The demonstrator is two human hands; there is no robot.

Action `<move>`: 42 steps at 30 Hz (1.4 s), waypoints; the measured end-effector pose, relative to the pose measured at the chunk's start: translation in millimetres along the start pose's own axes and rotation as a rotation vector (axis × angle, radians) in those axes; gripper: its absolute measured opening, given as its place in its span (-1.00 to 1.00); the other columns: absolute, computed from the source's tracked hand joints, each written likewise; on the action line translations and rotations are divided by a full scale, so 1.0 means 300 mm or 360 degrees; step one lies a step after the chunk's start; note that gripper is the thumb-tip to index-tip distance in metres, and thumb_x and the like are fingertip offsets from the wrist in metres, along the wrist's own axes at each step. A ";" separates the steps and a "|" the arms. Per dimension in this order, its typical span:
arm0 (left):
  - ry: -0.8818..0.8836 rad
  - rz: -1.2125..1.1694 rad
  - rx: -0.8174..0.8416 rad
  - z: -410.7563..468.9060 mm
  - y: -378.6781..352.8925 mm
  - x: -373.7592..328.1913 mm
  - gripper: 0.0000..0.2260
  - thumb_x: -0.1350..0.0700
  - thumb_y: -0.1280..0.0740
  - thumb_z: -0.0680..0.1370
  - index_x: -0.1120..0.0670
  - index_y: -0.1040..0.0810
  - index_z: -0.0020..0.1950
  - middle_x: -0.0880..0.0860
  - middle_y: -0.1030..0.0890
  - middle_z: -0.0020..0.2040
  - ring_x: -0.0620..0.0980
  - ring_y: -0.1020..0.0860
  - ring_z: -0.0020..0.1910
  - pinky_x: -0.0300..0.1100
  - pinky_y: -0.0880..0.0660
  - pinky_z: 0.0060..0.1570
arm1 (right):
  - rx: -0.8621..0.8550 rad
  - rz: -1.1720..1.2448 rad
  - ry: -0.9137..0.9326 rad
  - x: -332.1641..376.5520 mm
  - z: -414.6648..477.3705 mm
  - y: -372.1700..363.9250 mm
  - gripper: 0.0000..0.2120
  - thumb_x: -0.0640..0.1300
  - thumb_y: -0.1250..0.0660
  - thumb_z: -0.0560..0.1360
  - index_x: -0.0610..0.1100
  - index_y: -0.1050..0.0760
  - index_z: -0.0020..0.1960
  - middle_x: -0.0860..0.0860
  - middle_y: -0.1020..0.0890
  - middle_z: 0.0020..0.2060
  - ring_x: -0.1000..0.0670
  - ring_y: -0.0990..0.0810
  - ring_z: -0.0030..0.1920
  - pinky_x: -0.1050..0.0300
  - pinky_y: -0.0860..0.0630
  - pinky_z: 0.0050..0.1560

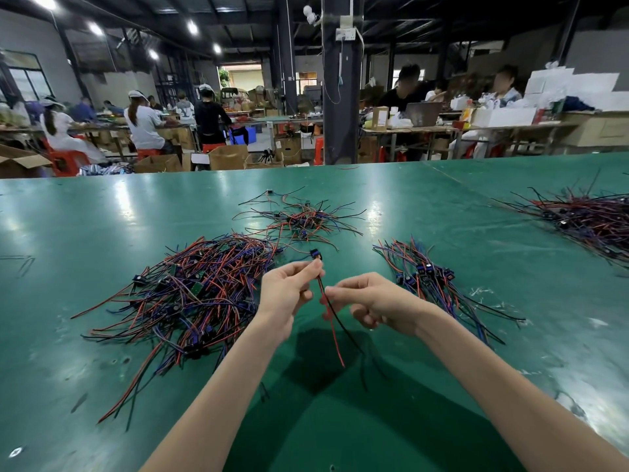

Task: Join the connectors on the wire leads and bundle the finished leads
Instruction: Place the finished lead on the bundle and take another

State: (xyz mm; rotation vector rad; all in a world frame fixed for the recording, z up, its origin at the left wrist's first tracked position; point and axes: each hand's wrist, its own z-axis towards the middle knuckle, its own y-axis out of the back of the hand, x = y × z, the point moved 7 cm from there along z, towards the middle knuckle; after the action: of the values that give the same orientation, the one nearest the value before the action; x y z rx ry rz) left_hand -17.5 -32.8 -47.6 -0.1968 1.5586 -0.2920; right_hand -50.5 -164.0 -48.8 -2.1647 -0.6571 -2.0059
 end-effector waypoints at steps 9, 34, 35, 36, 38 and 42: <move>-0.0007 0.0237 0.0131 -0.042 -0.069 0.071 -0.93 0.18 -0.35 0.54 0.10 -0.63 -0.09 -0.05 -0.65 -0.25 -0.19 -0.51 -0.31 -0.33 -0.41 -0.34 | -0.0361 0.0122 0.0001 -0.024 0.009 0.066 -0.92 -0.23 -0.43 0.45 -0.22 -0.59 -0.20 -0.08 -0.64 -0.40 0.13 -0.36 -0.61 0.33 -0.27 -0.61; -0.1300 0.1782 0.0260 -0.134 -0.140 -0.069 -0.78 0.33 -0.23 0.54 0.21 -0.58 0.13 0.09 -0.54 0.04 0.03 -0.50 -0.01 -0.14 -0.47 0.02 | -0.1548 -0.1325 -0.0608 -0.045 -0.135 0.426 -0.87 -0.20 -0.35 0.38 -0.26 -0.49 -0.15 -0.22 -0.58 -0.13 -0.24 -0.57 -0.10 0.10 -0.40 -0.18; -0.1396 0.1880 0.0145 -0.130 -0.126 -0.099 -0.75 0.38 -0.24 0.49 0.23 -0.59 0.11 0.12 -0.56 0.01 0.08 -0.50 0.00 -0.10 -0.48 0.01 | -0.1568 -0.1409 -0.0563 -0.031 -0.134 0.411 -0.82 -0.17 -0.35 0.41 -0.26 -0.47 -0.06 -0.23 -0.57 -0.05 -0.26 -0.57 -0.03 0.06 -0.39 -0.16; -0.1469 0.1979 0.0001 -0.124 -0.105 -0.126 -0.71 0.43 -0.25 0.43 0.24 -0.60 0.08 0.13 -0.58 -0.02 0.12 -0.49 0.00 -0.08 -0.48 0.00 | -0.1575 -0.1475 -0.0522 -0.022 -0.131 0.398 -0.76 -0.15 -0.34 0.44 -0.27 -0.44 0.03 -0.24 -0.53 0.02 -0.27 -0.57 0.01 0.04 -0.38 -0.14; -0.1401 0.2144 -0.0315 -0.093 -0.039 -0.169 -0.63 0.46 -0.25 0.35 0.23 -0.60 0.09 0.13 -0.60 -0.01 0.12 -0.46 0.03 -0.10 -0.41 0.08 | -0.1549 -0.1570 -0.0467 -0.010 -0.122 0.376 -0.70 -0.14 -0.31 0.49 -0.25 -0.39 0.15 -0.23 -0.44 0.10 -0.29 -0.56 0.01 0.01 -0.36 -0.14; -0.0729 0.2333 -0.0700 -0.005 0.147 -0.176 -0.60 0.32 -0.25 0.42 0.11 -0.50 0.25 0.11 -0.49 0.21 0.10 -0.35 0.22 -0.08 -0.26 0.21 | -0.1438 -0.1649 -0.0551 -0.026 -0.113 0.361 -0.78 -0.23 -0.25 0.49 -0.24 -0.43 0.12 -0.22 -0.36 0.11 -0.26 -0.53 -0.08 0.03 -0.33 -0.14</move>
State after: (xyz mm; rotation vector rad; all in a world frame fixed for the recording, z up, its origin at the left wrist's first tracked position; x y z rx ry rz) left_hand -15.9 25.3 -11.0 0.5201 0.9545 1.1659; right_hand -39.8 -275.9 -30.5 -3.1564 -1.3272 -2.8137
